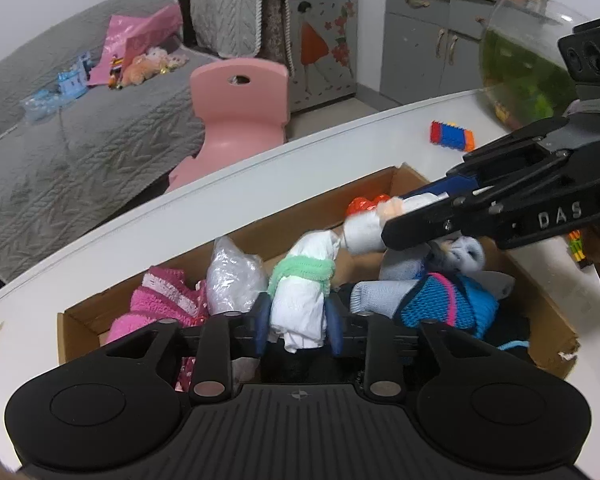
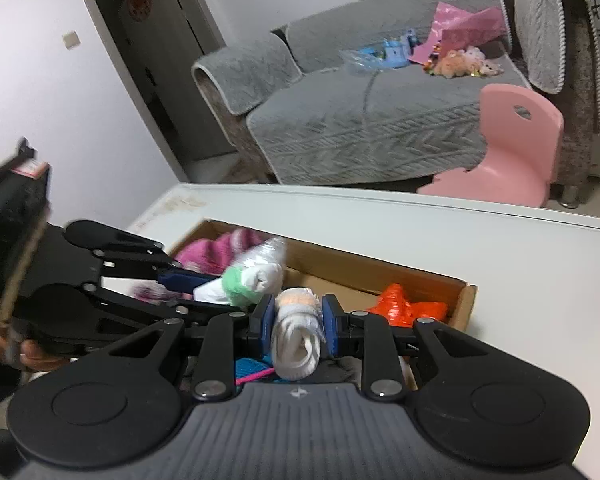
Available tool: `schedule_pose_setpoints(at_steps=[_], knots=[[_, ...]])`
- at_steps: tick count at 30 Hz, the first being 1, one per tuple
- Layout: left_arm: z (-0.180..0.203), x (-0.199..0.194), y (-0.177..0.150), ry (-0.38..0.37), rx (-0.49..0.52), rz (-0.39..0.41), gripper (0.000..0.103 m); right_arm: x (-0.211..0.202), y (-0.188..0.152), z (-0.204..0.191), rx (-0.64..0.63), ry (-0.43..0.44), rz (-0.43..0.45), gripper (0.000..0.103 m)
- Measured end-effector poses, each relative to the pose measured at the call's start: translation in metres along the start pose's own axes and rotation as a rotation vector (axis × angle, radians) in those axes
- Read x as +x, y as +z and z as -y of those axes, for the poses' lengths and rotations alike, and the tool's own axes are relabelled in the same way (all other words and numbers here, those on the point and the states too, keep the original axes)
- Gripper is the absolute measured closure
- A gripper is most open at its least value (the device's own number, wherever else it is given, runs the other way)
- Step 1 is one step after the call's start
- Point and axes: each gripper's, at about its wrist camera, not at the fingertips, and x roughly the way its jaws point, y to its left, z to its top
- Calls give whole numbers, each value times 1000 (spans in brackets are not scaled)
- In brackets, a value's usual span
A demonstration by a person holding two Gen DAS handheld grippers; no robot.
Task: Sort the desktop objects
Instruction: 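Open both grippers to drop the socks into the box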
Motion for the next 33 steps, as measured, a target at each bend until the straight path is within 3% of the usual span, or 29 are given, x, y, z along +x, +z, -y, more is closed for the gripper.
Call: schedule_pose_setpoints(at_steps=[3,9,18,21,23,27,33], knots=[[-1,0,-2,7,-7,6,52,4,-3,0,-9,-27,-9,80],[0,-16,-8,35,-4,33,29,-6,-9,-4,-11,-58,24,68],[9,-59,-31,-8,-14,93,24,-44,-22,-19,-4,-51,107,61],[20,-82,-50,-30,4,133,18,-67,-35,-28,2,-42,161,52],[29,-95,-65,-45,19,152,18,-82,-48,-39,-9,-64,197,36],[44,-108,-96,-70,24,153,16,-101,-79,-62,-28,-116,212,34],[61,-101,-137,-95,27,101,16,-113,-124,-85,-13,-204,232,21]])
